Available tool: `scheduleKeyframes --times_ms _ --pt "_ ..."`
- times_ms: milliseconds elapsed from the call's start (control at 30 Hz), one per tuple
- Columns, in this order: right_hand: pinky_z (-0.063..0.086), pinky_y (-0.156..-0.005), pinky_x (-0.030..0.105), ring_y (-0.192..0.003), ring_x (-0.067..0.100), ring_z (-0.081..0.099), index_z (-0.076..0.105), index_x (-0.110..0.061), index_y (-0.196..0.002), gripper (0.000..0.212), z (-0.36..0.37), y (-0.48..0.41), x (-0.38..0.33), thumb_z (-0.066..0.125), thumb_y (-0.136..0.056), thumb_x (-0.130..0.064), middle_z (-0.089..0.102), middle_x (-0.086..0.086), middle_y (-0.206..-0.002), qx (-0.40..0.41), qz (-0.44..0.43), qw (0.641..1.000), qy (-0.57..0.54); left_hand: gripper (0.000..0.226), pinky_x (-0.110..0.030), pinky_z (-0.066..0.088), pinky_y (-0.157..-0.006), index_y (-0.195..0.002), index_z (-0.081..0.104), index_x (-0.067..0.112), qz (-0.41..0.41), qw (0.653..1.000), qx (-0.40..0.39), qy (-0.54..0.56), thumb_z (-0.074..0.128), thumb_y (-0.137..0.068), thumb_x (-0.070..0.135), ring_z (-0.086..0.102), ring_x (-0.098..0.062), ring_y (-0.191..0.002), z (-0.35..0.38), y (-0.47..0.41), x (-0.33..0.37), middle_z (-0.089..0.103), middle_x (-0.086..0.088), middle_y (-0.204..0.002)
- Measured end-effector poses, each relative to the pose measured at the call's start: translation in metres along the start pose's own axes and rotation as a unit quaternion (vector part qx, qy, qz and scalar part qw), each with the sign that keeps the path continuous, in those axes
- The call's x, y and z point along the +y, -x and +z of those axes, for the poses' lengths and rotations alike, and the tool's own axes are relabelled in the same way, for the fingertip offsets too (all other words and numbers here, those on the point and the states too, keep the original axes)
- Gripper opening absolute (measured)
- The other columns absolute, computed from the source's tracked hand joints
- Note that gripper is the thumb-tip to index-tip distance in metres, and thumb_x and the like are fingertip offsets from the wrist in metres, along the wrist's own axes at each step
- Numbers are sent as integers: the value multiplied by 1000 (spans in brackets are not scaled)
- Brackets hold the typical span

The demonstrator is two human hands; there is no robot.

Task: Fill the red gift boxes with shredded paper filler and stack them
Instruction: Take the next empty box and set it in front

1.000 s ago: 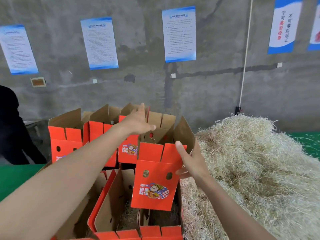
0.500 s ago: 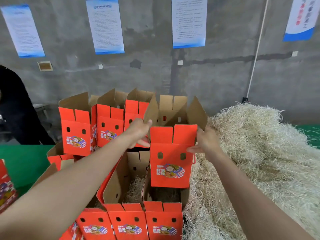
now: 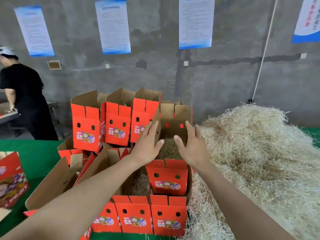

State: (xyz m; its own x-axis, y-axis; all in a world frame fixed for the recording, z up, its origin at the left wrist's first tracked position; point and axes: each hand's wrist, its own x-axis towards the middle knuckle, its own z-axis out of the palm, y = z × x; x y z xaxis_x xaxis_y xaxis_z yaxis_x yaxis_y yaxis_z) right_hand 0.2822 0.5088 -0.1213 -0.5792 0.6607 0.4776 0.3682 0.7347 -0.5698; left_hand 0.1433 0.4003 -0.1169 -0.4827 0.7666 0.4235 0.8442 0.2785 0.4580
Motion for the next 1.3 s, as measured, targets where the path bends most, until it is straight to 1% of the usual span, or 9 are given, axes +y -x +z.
scheduleKeyframes --times_ms 233,400,500,667,833,967,1033,1133,1300 --pt "-4 -110 56 -142 36 -6 29 -23 -143 65 4 9 -17 48 -87 -51 5 17 -155 -23 -19 972 234 56 -22 9 -111 -147 22 19 34 998 44 25 46 -97 23 8 -12 -144 -15 24 3 14 3 -156" --pt "29 -107 50 -129 39 38 58 -6 -122 43 11 21 -61 67 -81 -20 44 25 -136 112 -182 976 34 31 -24 43 -96 -124 56 10 75 980 140 121 50 -94 12 51 -11 -117 -42 68 -7 53 -6 -129" --pt "34 -100 34 -116 33 51 60 -1 -113 31 22 22 -84 63 -83 -9 59 19 -119 132 -167 976 -53 28 -9 42 -74 -116 62 12 84 974 167 130 51 -90 11 55 -1 -88 -56 116 -36 56 7 -109" --pt "46 -90 39 -92 28 62 62 -5 -105 20 68 29 -149 54 -86 -3 66 13 -99 133 -133 968 -168 38 -24 48 -84 -125 56 18 -44 988 128 73 56 -87 14 57 -5 -89 -91 198 -139 52 5 -117" --pt "39 -74 3 -76 8 58 65 -11 -93 12 174 80 -267 57 -87 -5 64 -6 -84 -24 -245 951 -186 34 -2 41 -71 -119 59 17 -227 950 195 84 61 -87 9 58 2 -86 -158 285 -252 60 2 -113" --pt "47 -83 34 -93 19 60 64 -13 -106 20 291 151 -346 54 -89 -13 67 2 -99 -282 -311 901 -112 26 -8 46 -71 -98 67 21 -320 919 226 51 60 -83 1 61 0 -79 -206 362 -325 66 12 -96" --pt "44 -90 36 -107 22 55 60 -16 -114 25 341 178 -374 51 -90 -18 63 3 -113 -375 -320 868 -64 21 -12 48 -72 -92 69 18 -350 906 236 34 62 -82 1 62 2 -77 -229 396 -354 68 17 -92" --pt "41 -93 38 -116 26 47 51 -20 -126 33 394 198 -401 46 -93 -21 54 4 -126 -457 -328 827 6 25 -29 52 -81 -109 67 11 -409 877 252 1 66 -83 9 63 -15 -89 -254 429 -391 68 -5 -105" --pt "32 -106 38 -134 24 30 31 -28 -142 69 452 210 -422 38 -80 3 32 -1 -147 -562 -327 753 99 38 -36 48 -96 -125 57 13 -432 867 246 -17 63 -87 12 56 -22 -114 -288 437 -436 58 -7 -126"
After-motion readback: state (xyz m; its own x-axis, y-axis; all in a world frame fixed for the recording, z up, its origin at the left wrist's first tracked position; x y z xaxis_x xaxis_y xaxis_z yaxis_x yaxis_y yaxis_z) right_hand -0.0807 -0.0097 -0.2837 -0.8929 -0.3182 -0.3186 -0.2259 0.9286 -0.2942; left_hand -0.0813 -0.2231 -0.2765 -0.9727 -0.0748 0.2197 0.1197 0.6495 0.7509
